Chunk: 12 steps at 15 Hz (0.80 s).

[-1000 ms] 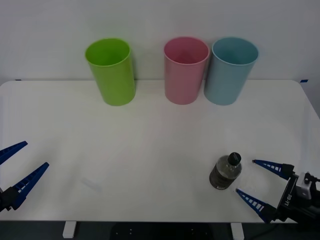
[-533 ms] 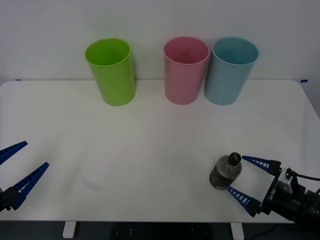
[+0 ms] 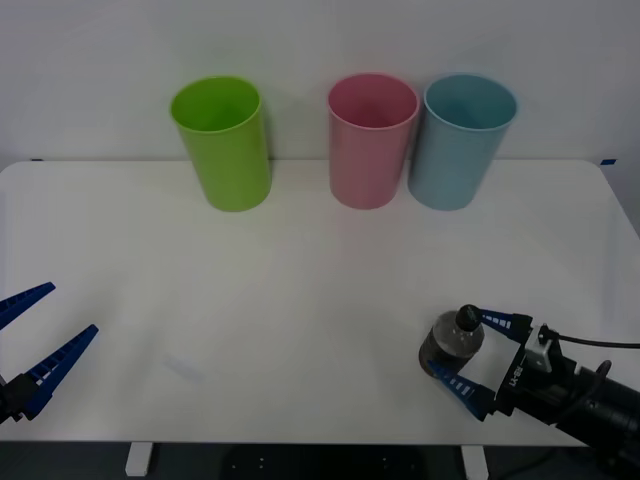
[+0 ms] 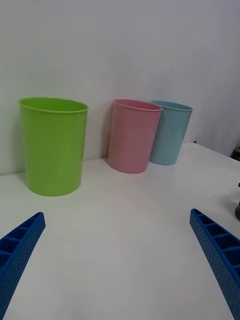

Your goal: Grasp the object on the table and drop it into the matching bin: aluminum can to the light blue bin, PET bottle to the pink bin.

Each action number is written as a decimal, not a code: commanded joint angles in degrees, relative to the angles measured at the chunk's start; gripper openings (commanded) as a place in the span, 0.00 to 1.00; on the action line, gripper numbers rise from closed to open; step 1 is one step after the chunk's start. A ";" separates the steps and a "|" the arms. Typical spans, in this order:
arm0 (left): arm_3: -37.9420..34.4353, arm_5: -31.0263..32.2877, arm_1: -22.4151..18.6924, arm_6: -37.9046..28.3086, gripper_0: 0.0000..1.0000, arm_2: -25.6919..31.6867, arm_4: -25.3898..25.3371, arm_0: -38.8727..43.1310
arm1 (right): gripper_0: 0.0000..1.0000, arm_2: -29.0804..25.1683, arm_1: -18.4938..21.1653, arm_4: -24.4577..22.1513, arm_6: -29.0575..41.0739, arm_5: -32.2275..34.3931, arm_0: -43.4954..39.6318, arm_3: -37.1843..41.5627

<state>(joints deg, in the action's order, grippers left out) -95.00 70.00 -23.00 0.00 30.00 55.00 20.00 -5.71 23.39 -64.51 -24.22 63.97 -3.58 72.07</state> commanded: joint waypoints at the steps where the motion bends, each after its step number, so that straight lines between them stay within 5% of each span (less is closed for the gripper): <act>1: 0.00 0.00 0.00 0.00 1.00 0.00 0.00 0.00 | 1.00 0.26 -0.01 0.00 -0.48 -0.60 0.15 0.00; 4: 0.00 0.00 0.00 0.00 1.00 0.00 0.00 0.00 | 0.94 0.53 -0.10 0.09 -0.74 -1.21 0.06 0.00; 5: 0.00 0.00 0.00 0.00 1.00 0.00 0.00 0.00 | 0.36 0.53 -0.10 0.00 -0.74 -1.39 0.06 0.00; 6: 0.00 0.00 0.00 0.00 1.00 0.00 0.00 0.00 | 0.00 0.61 -0.01 0.09 -0.48 -1.56 0.15 0.00; 12: 0.00 0.00 0.00 0.00 1.00 0.00 0.00 0.00 | 0.00 0.70 -0.10 0.44 -0.65 -1.74 0.59 0.00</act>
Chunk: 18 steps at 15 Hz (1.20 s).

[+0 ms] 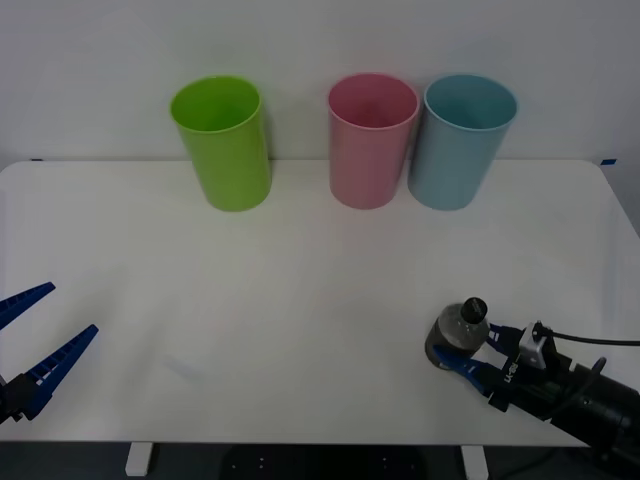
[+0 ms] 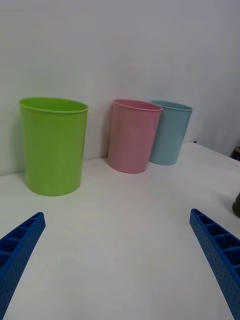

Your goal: Grasp the object on the table and drop it into the matching bin: aluminum can to the light blue bin, PET bottle to the pink bin.

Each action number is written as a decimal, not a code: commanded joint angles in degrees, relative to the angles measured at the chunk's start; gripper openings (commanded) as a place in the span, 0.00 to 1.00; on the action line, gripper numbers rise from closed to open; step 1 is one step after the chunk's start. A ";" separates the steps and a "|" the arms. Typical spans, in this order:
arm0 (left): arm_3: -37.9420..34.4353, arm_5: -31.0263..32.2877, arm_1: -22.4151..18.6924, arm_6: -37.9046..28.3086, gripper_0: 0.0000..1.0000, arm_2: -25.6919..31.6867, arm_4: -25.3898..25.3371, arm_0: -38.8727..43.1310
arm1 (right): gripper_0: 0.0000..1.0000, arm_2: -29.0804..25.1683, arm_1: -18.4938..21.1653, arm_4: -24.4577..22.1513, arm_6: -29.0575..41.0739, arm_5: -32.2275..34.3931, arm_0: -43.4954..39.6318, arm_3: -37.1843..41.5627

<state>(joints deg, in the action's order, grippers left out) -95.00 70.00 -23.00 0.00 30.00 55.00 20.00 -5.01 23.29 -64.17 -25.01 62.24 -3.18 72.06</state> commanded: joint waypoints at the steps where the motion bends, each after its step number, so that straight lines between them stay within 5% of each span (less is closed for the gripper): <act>1: 0.00 0.00 0.00 0.00 1.00 0.00 0.00 0.00 | 0.00 0.00 0.00 0.27 0.14 0.08 0.19 0.01; 9: 0.00 0.00 0.00 0.00 1.00 0.00 0.00 0.00 | 0.00 -1.23 0.00 2.30 2.51 -1.94 -1.13 4.05; 18: 0.00 0.00 0.00 0.00 1.00 0.00 0.00 0.00 | 0.00 -4.22 0.00 2.38 19.04 -5.20 -3.86 16.00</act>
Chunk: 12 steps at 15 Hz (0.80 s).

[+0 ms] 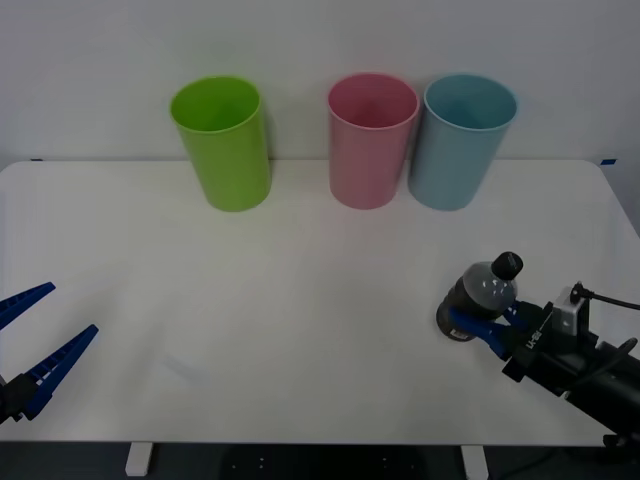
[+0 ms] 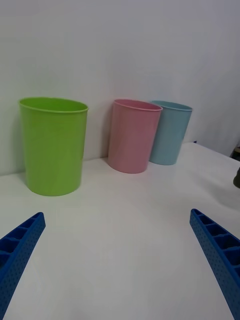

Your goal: Grasp the object on the table and drop it into the matching bin: aluminum can to the light blue bin, PET bottle to the pink bin.

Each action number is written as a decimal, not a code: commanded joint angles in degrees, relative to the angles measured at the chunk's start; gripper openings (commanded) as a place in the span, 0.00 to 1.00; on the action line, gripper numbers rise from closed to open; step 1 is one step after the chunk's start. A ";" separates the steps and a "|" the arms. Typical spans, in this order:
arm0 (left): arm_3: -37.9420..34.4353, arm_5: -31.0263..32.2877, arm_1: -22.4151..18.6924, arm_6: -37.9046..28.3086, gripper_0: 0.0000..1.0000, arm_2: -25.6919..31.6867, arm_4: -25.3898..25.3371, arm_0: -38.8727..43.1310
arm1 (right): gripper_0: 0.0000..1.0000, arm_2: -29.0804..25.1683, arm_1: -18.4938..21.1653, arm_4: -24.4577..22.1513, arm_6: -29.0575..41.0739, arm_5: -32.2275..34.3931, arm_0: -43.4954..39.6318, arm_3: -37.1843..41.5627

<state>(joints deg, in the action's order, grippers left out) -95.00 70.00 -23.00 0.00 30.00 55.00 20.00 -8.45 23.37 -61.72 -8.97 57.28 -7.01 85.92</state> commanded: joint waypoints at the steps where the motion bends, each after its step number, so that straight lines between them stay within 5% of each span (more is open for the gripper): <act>1: 0.00 0.00 0.00 0.00 1.00 0.00 0.00 0.00 | 0.00 -1.31 0.01 -0.07 4.49 -0.41 -0.11 3.37; 12: 0.00 0.00 0.00 0.00 1.00 0.00 0.00 0.00 | 0.00 -2.89 2.47 0.37 15.74 -4.72 4.47 11.81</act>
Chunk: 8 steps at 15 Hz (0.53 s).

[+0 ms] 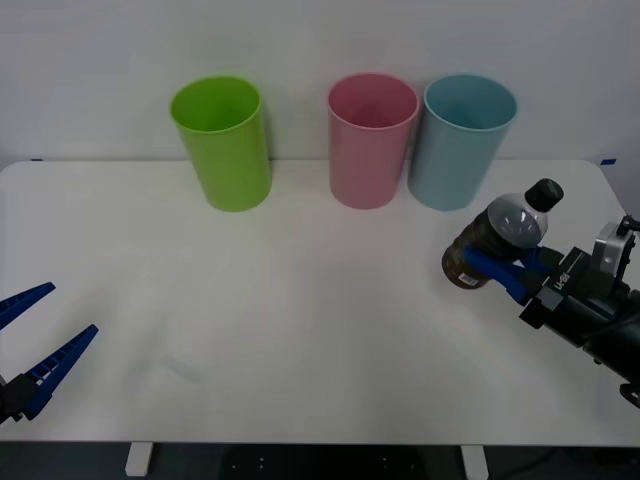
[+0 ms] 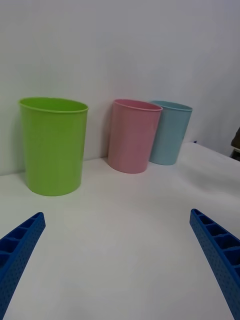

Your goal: Grasp the object on the table and drop it into the matching bin: aluminum can to the light blue bin, PET bottle to the pink bin.

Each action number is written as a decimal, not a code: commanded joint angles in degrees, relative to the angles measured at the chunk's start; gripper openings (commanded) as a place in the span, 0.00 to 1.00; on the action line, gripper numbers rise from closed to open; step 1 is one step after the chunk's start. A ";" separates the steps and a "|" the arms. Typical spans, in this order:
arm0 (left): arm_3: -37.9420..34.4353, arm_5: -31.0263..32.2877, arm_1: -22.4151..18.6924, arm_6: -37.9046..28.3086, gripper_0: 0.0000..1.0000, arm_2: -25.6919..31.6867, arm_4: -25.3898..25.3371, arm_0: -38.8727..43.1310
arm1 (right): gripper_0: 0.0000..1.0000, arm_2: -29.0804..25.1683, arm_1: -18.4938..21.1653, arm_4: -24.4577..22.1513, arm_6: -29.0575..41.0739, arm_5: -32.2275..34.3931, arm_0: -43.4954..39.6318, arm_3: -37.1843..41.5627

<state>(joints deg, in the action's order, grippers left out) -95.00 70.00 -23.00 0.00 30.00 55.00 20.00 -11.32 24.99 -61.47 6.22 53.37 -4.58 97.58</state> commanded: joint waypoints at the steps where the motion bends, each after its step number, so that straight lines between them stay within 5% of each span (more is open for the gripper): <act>1: 0.00 0.00 0.00 0.00 1.00 0.00 0.00 0.00 | 0.00 -0.02 1.29 0.12 0.90 -1.08 3.08 0.15; 8: 0.00 0.00 0.00 0.00 1.00 0.00 0.00 0.00 | 0.00 2.97 6.92 -0.32 5.82 -3.36 11.70 0.06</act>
<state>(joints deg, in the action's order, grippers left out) -95.00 70.00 -23.00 0.00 30.00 55.00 20.00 -9.36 30.87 -61.63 11.83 50.89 5.87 97.65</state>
